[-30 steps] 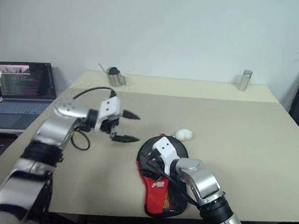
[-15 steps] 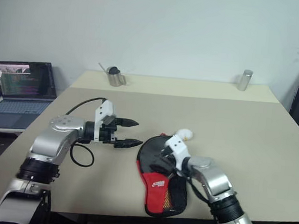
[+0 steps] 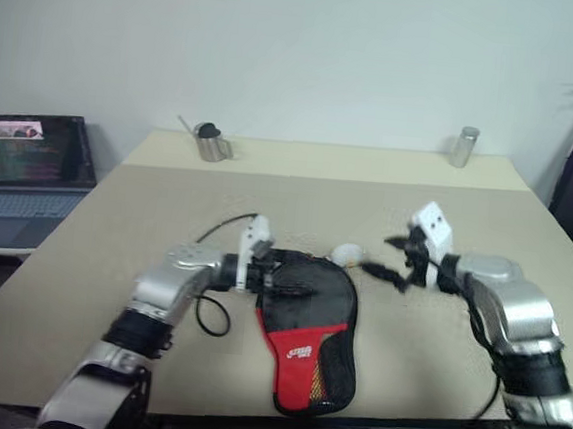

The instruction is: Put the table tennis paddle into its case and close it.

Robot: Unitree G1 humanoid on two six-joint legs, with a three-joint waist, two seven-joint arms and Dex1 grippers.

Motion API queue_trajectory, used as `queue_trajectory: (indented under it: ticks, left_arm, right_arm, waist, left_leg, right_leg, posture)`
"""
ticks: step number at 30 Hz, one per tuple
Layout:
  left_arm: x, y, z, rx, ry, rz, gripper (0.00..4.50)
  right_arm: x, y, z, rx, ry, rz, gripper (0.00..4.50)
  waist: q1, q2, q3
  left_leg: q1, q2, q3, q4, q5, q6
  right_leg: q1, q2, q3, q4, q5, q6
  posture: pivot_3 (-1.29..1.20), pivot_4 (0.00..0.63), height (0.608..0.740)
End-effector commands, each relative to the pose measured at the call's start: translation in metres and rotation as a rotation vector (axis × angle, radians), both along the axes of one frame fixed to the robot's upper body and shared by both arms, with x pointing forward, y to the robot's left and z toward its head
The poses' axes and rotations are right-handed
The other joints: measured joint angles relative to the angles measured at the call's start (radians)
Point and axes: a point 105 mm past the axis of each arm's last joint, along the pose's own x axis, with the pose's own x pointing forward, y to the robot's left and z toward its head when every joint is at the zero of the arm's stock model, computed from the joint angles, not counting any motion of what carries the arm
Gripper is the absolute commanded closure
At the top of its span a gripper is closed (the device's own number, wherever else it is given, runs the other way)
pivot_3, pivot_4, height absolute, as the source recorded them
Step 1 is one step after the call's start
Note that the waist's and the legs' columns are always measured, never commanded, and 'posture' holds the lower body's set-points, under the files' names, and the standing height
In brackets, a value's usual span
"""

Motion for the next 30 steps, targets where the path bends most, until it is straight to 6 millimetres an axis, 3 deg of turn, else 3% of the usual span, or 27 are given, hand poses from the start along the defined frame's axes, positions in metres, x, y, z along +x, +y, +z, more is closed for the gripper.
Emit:
queue_trajectory:
  ticks: [1, 6, 9, 15, 25, 28, 30]
  left_arm:
    - [0.005, -0.002, -0.016, 0.052, -0.014, 0.047, 0.04]
    - [0.014, 0.009, -0.047, 0.144, -0.001, 0.162, 0.04]
    - [0.012, 0.017, -0.058, 0.169, -0.006, 0.198, 0.04]
    - [0.009, 0.026, -0.061, 0.160, 0.000, 0.254, 0.04]
    - [0.011, 0.036, -0.060, 0.179, -0.031, 0.333, 0.04]
    - [0.011, 0.037, -0.058, 0.177, -0.035, 0.332, 0.00]
    - [0.012, 0.038, -0.059, 0.183, -0.039, 0.336, 0.00]
  right_arm:
    - [0.032, -0.008, 0.012, 0.102, -0.041, -0.157, 0.00]
    - [0.062, 0.006, -0.004, 0.185, 0.026, -0.267, 0.00]
    - [0.070, 0.022, -0.021, 0.215, 0.098, -0.276, 0.00]
    - [0.071, 0.058, -0.049, 0.209, 0.196, -0.224, 0.00]
    - [0.069, 0.063, -0.080, 0.191, 0.323, -0.259, 0.00]
    - [0.070, 0.065, -0.080, 0.204, 0.321, -0.260, 0.58]
    - [0.071, 0.065, -0.078, 0.211, 0.315, -0.268, 1.27]
  waist:
    - [0.000, 0.000, 0.000]
    - [0.002, 0.000, 0.000]
    - [0.003, 0.001, -0.001]
    - [-0.002, 0.003, -0.002]
    - [-0.002, 0.004, -0.003]
    - [-0.003, 0.004, -0.003]
    - [-0.003, 0.004, -0.003]
  left_leg:
    - [-0.001, 0.000, 0.000, -0.001, 0.000, -0.001]
    - [-0.002, 0.001, 0.000, -0.002, 0.001, -0.002]
    - [-0.002, -0.001, 0.000, -0.001, 0.001, -0.002]
    - [-0.001, 0.000, 0.000, -0.001, 0.001, -0.002]
    - [0.000, 0.000, 0.000, -0.001, 0.001, -0.002]
    - [0.000, 0.000, 0.000, -0.001, 0.001, -0.002]
    - [0.001, 0.000, 0.000, -0.001, 0.001, -0.002]
  right_leg:
    - [-0.001, 0.000, 0.000, 0.000, 0.000, -0.001]
    - [-0.003, 0.000, 0.000, 0.001, 0.000, -0.003]
    - [-0.003, -0.001, 0.001, 0.001, 0.000, -0.003]
    - [-0.003, 0.000, 0.001, 0.002, 0.000, -0.003]
    - [-0.003, 0.000, 0.001, 0.003, 0.000, -0.003]
    - [-0.002, 0.000, 0.001, 0.004, 0.001, -0.004]
    - [-0.002, 0.000, 0.001, 0.004, 0.001, -0.004]
  posture:
    - [0.00, 0.150, 0.740]
    - [0.00, 0.150, 0.740]
    - [0.00, 0.150, 0.740]
    - [0.00, 0.150, 0.740]
    - [0.00, 0.150, 0.740]
    - [0.00, 0.150, 0.740]
    - [0.00, 0.150, 0.740]
